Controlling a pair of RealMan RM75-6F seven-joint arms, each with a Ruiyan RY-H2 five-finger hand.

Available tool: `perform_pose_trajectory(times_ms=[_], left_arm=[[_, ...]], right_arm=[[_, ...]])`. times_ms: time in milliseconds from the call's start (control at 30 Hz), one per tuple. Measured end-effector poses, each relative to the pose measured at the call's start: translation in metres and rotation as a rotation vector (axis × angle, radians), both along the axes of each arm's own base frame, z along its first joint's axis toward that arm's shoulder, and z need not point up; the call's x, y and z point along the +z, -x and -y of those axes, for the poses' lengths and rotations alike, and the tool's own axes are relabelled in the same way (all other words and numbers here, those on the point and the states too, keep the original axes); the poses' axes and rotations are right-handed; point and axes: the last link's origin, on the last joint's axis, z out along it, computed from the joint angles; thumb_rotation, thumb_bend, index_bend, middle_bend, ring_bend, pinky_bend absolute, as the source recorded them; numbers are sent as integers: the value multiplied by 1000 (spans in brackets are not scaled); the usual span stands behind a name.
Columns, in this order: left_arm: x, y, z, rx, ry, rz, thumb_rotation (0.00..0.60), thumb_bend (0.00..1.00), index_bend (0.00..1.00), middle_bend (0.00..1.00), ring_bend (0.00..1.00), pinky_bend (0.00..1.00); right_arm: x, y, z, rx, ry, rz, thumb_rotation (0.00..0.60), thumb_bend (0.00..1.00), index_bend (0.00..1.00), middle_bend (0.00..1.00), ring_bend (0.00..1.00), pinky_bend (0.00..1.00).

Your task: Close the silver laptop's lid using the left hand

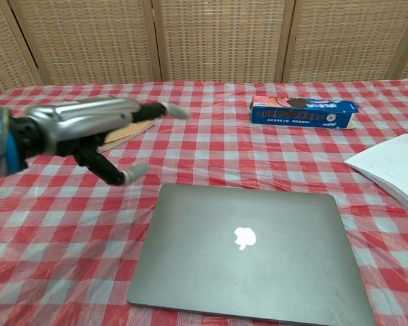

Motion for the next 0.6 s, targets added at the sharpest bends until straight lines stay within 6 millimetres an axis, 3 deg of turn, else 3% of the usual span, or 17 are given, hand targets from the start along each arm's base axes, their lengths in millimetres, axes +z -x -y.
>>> perform_pose_trajectory(times_ms=[133, 300, 467, 600], left_arm=[[28, 40, 14, 11, -246, -57, 600, 336, 0, 0, 0, 0], [54, 102, 54, 130, -435, -146, 600, 49, 0, 0, 0, 0], [70, 147, 89, 233, -480, -209, 600, 0, 0, 0, 0, 0], [81, 162, 98, 256, -481, -248, 600, 0, 0, 0, 0, 0]], right_arm=[[-4, -2, -2, 13, -18, -5, 600, 662, 0, 0, 0, 0], [-10, -7, -4, 38, -37, -22, 600, 637, 0, 0, 0, 0], [-15, -11, -7, 57, -57, -57, 600, 609, 0, 0, 0, 0], [-17, -14, -8, 65, -69, -69, 600, 602, 0, 0, 0, 0]])
